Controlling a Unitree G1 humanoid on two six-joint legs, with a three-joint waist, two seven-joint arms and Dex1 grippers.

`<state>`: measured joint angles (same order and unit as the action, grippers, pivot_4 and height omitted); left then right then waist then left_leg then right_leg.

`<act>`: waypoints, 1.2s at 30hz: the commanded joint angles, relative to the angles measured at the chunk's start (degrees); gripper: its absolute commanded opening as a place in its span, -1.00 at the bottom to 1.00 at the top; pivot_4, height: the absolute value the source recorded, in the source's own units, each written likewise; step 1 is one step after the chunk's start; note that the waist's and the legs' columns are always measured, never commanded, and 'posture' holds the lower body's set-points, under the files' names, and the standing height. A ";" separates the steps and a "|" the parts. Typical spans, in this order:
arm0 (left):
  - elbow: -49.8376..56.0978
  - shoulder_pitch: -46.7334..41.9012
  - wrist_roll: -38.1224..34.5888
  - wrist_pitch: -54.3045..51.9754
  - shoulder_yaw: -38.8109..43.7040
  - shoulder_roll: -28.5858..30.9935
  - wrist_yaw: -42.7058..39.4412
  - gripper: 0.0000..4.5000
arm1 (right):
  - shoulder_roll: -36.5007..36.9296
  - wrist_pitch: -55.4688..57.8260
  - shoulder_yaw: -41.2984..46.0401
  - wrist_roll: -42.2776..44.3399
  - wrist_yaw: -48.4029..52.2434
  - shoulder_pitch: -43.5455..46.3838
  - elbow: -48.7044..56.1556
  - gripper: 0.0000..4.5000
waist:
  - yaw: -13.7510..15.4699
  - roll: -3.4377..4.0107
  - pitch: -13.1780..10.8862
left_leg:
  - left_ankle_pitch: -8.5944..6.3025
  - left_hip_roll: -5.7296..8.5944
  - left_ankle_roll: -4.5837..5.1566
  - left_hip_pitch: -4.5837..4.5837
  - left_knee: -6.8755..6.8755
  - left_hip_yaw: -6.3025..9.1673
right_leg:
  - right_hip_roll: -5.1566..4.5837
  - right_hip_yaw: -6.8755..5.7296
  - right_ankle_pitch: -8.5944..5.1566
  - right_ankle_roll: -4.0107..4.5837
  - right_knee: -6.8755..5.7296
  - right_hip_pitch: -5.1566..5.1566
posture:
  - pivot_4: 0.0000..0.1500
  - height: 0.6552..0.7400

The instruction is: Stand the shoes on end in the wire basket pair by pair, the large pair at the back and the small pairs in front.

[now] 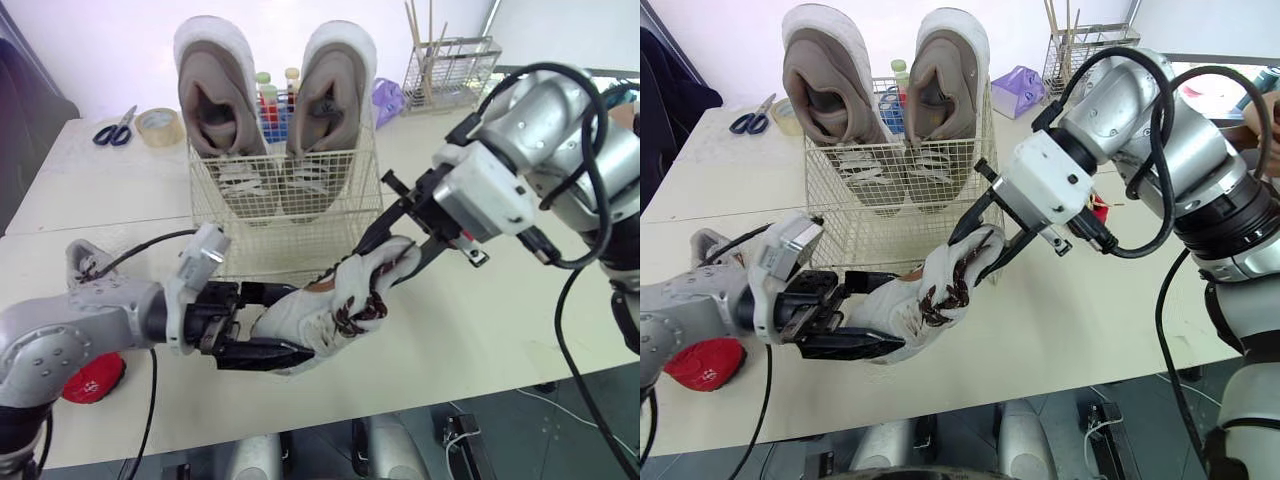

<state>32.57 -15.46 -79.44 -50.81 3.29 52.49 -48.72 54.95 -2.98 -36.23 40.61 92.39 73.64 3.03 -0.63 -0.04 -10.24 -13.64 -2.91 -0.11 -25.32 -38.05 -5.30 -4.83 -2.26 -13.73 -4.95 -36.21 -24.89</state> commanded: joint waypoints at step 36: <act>5.20 10.07 -10.30 13.57 10.68 -20.02 24.79 -0.58 | -23.94 59.00 41.35 55.19 -69.43 -35.21 16.29 0.71 | 1.24 -0.19 0.13 | 0.01 0.09 0.08 0.21 -0.15 0.41 | -0.02 -0.04 0.03 0.04 -0.03 0.45 | 1.00 1.00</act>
<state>37.09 -4.66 -89.44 -38.37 14.08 32.92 -23.51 31.44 56.44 4.63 93.81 23.02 36.80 17.69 0.61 -0.23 -10.11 -13.63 -2.82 -0.03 -25.11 -38.20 -4.89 -4.83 -2.31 -13.70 -4.91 -36.23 -24.44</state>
